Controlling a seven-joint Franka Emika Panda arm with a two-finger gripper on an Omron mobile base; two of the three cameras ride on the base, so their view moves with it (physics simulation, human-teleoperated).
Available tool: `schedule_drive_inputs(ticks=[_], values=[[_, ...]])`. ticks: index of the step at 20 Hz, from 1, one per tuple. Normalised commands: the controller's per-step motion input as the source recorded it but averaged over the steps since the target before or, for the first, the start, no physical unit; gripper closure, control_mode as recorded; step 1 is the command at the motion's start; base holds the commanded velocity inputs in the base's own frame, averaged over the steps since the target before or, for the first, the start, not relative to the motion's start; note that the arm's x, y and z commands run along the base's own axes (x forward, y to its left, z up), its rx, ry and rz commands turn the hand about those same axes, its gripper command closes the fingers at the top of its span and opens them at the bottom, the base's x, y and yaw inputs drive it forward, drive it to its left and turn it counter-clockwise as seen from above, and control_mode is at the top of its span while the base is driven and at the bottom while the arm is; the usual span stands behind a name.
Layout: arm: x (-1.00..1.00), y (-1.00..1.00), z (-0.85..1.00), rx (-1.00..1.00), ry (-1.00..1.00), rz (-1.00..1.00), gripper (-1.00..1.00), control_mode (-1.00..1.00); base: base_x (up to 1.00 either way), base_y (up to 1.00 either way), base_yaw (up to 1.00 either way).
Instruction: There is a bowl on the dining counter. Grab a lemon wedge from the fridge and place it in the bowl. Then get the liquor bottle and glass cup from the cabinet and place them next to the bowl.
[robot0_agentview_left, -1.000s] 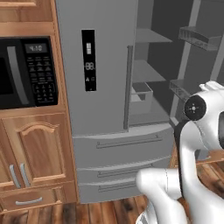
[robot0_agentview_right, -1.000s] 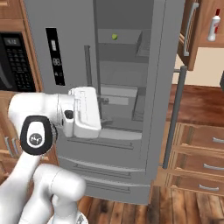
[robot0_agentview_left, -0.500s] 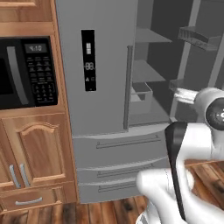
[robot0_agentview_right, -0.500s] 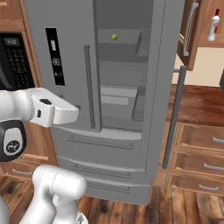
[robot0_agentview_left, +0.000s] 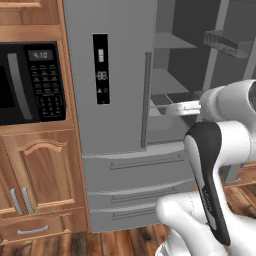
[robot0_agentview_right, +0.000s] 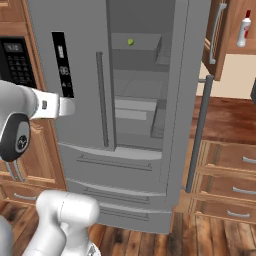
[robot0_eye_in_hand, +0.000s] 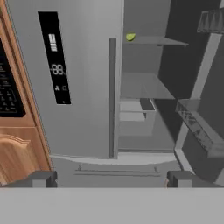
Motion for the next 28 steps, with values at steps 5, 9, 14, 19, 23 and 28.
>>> schedule_drive_inputs(ticks=[5,9,14,19,23,28], values=[[0.64,0.1,-0.01,0.04,0.09,0.15,-1.0,-1.0,0.0,0.0,0.0],[0.54,0.0,-0.08,0.0,0.07,-0.04,-1.0,-1.0,0.0,0.0,0.0],[0.54,0.11,-0.1,-0.01,0.07,-0.21,-1.0,-1.0,0.0,0.0,0.0],[0.47,0.06,-0.07,-0.01,0.04,-0.23,-1.0,-1.0,0.0,0.0,0.0],[0.47,0.0,-0.17,0.0,0.0,-0.06,-1.0,-1.0,0.0,0.0,0.0],[0.41,0.0,-0.22,0.0,0.0,0.0,-1.0,-1.0,0.0,0.0,0.0]])
